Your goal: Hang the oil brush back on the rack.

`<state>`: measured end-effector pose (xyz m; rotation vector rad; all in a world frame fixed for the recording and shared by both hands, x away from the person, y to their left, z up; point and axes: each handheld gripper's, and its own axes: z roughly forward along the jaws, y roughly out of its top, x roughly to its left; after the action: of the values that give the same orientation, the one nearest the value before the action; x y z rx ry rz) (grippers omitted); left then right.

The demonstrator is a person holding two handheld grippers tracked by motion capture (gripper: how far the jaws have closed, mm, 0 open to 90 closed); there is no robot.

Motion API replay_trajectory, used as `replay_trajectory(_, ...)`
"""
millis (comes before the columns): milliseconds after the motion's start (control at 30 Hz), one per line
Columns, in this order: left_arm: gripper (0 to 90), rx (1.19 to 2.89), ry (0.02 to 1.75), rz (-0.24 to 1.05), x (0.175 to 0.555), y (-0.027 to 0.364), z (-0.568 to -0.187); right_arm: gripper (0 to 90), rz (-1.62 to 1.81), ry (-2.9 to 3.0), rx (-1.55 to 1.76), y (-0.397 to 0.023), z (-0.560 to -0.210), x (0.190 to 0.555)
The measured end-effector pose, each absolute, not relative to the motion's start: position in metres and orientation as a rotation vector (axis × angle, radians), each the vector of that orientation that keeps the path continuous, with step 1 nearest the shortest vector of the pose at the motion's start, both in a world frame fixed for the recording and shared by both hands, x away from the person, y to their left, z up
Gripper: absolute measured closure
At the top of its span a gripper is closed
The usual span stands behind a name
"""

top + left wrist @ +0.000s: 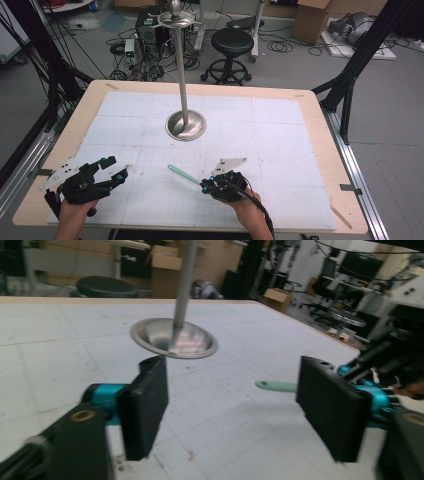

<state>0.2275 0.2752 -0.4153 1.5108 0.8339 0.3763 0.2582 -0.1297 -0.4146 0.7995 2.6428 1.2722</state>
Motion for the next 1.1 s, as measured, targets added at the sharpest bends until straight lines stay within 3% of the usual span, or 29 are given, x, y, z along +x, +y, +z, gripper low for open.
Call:
replay_trajectory(400,28.9,1.613,0.687,0.265,0.229,0.244,-0.415,82.2,1.548,2.562,0.784,-0.153,-0.404,0.248)
replay_trajectory(900,29.9,1.688,0.511,0.12,0.236,0.211,-0.408,82.1,1.643,2.583,0.647,-0.168,-0.395,0.231)
replay_trajectory(1100,37.8,1.737,0.401,0.067,0.237,0.193,-0.405,82.1,1.697,2.612,0.572,-0.167,-0.391,0.228)
